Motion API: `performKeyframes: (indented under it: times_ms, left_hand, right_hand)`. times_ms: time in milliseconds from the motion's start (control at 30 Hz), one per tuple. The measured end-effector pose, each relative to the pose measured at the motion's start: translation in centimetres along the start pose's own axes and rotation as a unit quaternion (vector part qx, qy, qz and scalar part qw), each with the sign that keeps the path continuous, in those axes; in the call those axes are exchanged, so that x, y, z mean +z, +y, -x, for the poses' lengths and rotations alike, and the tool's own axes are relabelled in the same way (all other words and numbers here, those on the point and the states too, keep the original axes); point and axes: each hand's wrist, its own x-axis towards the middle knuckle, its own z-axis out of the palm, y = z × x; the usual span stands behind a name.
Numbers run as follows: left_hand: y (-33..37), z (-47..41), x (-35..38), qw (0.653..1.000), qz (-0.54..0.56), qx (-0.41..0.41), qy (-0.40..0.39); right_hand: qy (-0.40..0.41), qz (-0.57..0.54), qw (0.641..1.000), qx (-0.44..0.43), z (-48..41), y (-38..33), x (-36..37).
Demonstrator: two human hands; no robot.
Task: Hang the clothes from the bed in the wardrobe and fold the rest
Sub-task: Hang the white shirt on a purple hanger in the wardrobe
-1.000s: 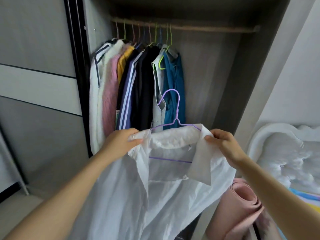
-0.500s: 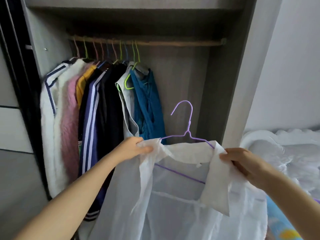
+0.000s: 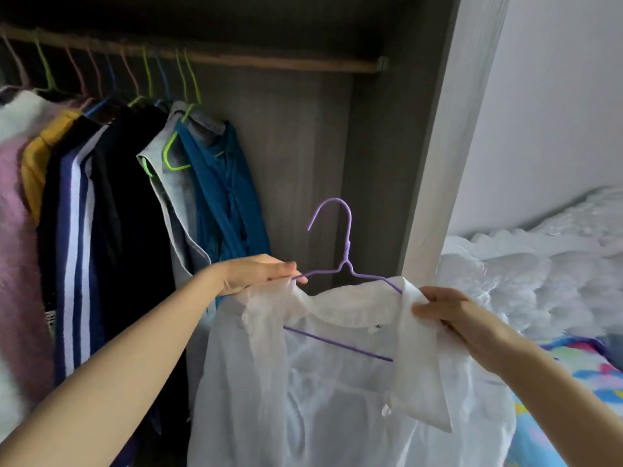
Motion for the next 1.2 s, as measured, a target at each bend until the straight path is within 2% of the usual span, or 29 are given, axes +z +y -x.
performKeyframes:
  times_ms: [33,100,200,267,367,433,467,567,733,833,967,1133,1200]
  left_hand:
    - [0.2,-0.7,-0.5,0.997,0.054,-0.037,-0.034]
    - [0.8,-1.8,-0.8,0.991,0.072,-0.07,-0.084]
    - [1.5,-2.9,-0.5,0.985,-0.051,-0.063,-0.155]
    - [1.6,-3.2,-0.6,0.978,-0.074,-0.054,-0.187]
    - [1.5,-4.0,-1.9,0.981,0.056,-0.048,-0.178]
    - [1.6,-4.5,-2.6,0.971,0.14,-0.063,-0.184]
    - [1.6,-4.5,-2.9,0.966,0.146,-0.062,-0.203]
    - [1.3,-4.5,-2.2,0.959,0.073,-0.009,-0.275]
    - [0.0,-4.5,-0.9,0.92,0.039,-0.024,-0.389]
    - [-0.4,-4.0,-2.7,0.924,0.008,-0.011,-0.383]
    - [-1.1,-2.5,-4.9,0.934,0.031,0.023,-0.354]
    - [-1.0,-1.5,-5.6,0.941,0.223,0.05,-0.25]
    - [-1.0,-1.0,-5.8,0.955,0.202,0.056,-0.21]
  right_hand:
    - [0.01,0.009,1.0,-0.009,0.0,-0.1,0.0]
    - [0.037,0.018,0.999,-0.024,0.1,-0.1,0.2]
    - [0.086,0.01,0.996,-0.032,0.6,-0.6,1.4]
    - [0.111,-0.001,0.993,-0.035,0.9,-0.8,2.4]
    - [0.169,-0.067,0.983,-0.013,1.2,-0.8,3.6]
    - [0.184,-0.065,0.981,-0.003,1.4,-0.4,4.4]
    - [0.2,-0.053,0.978,-0.011,1.6,-0.3,5.0]
    - [0.216,-0.023,0.975,-0.041,2.4,0.4,6.3]
    - [0.258,-0.003,0.965,-0.044,3.2,0.9,7.4]
    - [0.266,-0.005,0.963,-0.044,3.3,0.9,7.4]
    - [0.294,-0.045,0.954,-0.03,3.3,0.6,7.6]
    - [0.355,-0.115,0.928,0.012,2.2,0.3,8.0]
    - [0.386,-0.12,0.914,0.028,1.9,0.0,8.3]
